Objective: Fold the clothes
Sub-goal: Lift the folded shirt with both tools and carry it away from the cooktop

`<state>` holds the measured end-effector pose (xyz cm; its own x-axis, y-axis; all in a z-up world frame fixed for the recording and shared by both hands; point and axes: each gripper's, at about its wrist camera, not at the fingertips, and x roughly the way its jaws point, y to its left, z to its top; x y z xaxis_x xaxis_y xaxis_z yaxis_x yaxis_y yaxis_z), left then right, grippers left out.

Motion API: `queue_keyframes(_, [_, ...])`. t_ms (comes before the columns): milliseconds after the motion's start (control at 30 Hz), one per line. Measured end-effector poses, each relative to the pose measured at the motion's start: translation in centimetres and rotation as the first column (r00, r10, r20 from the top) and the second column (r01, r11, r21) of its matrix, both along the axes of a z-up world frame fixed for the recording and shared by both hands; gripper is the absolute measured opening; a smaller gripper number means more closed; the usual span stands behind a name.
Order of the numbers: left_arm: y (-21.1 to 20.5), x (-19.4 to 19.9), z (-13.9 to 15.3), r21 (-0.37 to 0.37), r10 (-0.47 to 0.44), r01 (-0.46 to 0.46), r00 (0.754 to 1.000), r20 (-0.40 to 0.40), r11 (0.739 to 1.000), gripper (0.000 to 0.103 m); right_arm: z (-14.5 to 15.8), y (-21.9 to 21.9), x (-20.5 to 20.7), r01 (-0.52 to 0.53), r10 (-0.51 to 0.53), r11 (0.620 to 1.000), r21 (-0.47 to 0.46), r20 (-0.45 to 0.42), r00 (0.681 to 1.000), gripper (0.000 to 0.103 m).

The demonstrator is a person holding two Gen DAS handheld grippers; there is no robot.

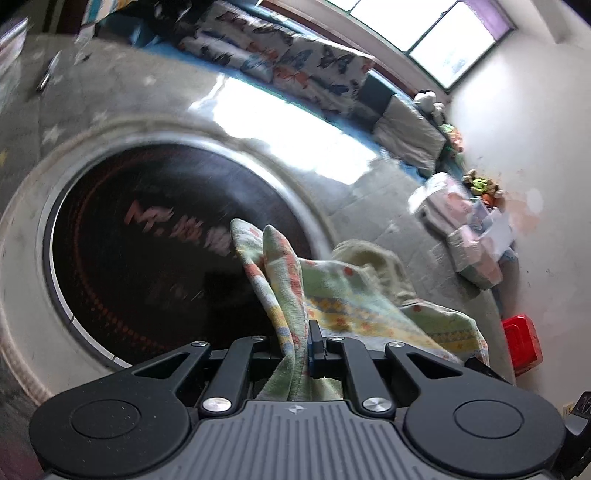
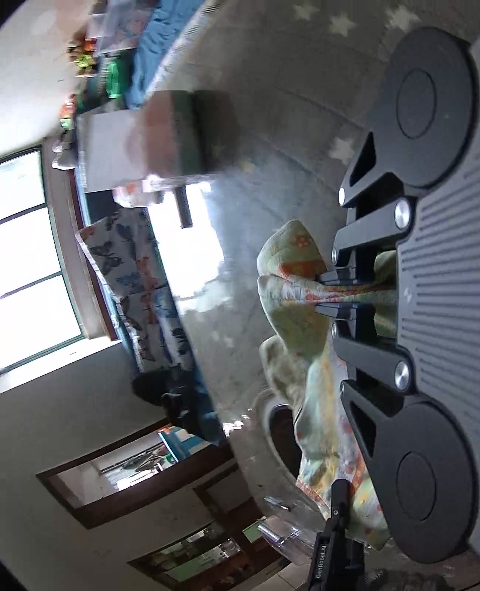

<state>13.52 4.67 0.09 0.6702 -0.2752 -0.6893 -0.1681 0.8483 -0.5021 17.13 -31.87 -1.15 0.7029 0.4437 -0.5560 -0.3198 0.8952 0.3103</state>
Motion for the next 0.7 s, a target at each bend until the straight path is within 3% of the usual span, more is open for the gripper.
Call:
queue_keyframes(400, [-7.1,3.8,4.0,0.020,-0.161,0.160,0.982,0.097,0.987,0.010,5.3,-4.7,-0.7,0.137,-0.128,0.989,-0.059,0.135,0.983,0.007])
queue_keyframes(700, [-12.1,6.8,4.2,0.037,-0.243,0.241,0.966,0.091,0.970,0.010,5.2,-7.9,0.2,0.222,-0.209,0.970,-0.102,0.128,0.970,0.007])
